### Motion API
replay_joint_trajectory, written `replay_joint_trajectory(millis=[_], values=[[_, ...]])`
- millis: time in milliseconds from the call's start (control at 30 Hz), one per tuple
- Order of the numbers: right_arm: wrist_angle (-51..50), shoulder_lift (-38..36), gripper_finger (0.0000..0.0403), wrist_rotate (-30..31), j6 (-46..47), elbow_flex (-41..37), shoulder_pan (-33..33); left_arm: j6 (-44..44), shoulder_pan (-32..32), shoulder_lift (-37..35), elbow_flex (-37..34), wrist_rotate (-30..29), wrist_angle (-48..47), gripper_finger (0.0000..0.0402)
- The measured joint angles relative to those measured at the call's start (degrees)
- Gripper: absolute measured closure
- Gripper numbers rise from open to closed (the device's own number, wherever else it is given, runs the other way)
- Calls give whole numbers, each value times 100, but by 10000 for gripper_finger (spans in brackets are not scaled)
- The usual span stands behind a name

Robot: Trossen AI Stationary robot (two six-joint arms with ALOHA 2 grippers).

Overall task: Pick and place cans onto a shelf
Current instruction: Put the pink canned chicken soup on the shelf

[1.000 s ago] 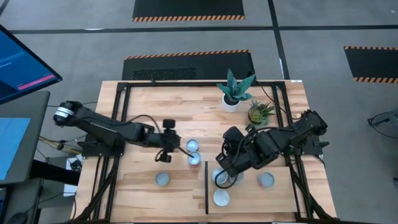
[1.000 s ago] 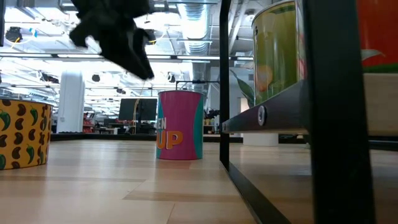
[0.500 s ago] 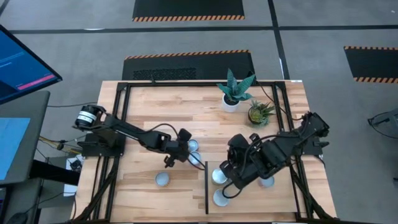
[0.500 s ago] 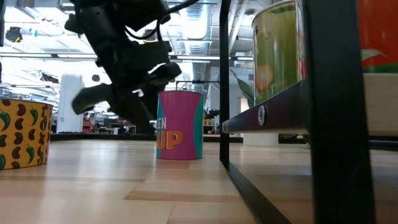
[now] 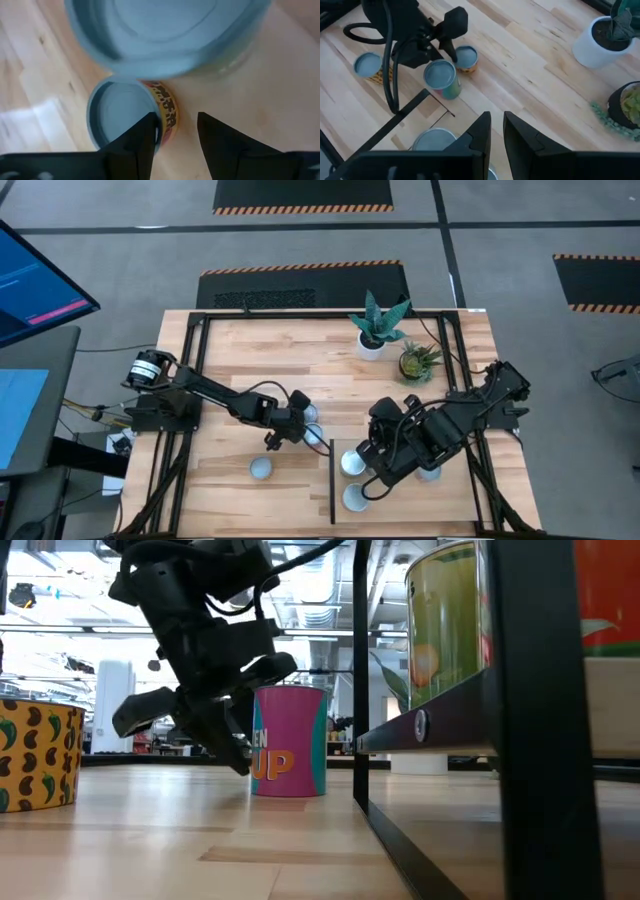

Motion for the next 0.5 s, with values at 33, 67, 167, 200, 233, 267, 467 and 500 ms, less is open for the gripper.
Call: replay_joint_trajectory(millis=[33,67,167,200,233,267,467,500], values=[[1,0,328,0,0,0,0,-23,0,0,-4,-65,-4,269],[-1,0,328,-1,-2,0,0,-50,0,-2,-4,-123,19,269],[-29,4,328,-1,-4,0,0,-154,2,-126,-20,-330,-24,269],[-71,4,328,0,-1,0,0,-160,13,-148,3,-363,-41,269],[-96,4,328,-1,-4,-2,0,-165,25,-172,29,-390,-125,269],[-101,4,328,-1,-6,-4,0,-205,34,-185,58,-445,-258,269],[-126,4,328,1,-9,-4,27,-722,47,-268,391,-511,-847,269],[-132,4,328,1,-25,-4,35,-759,20,-295,461,-499,-940,269]])
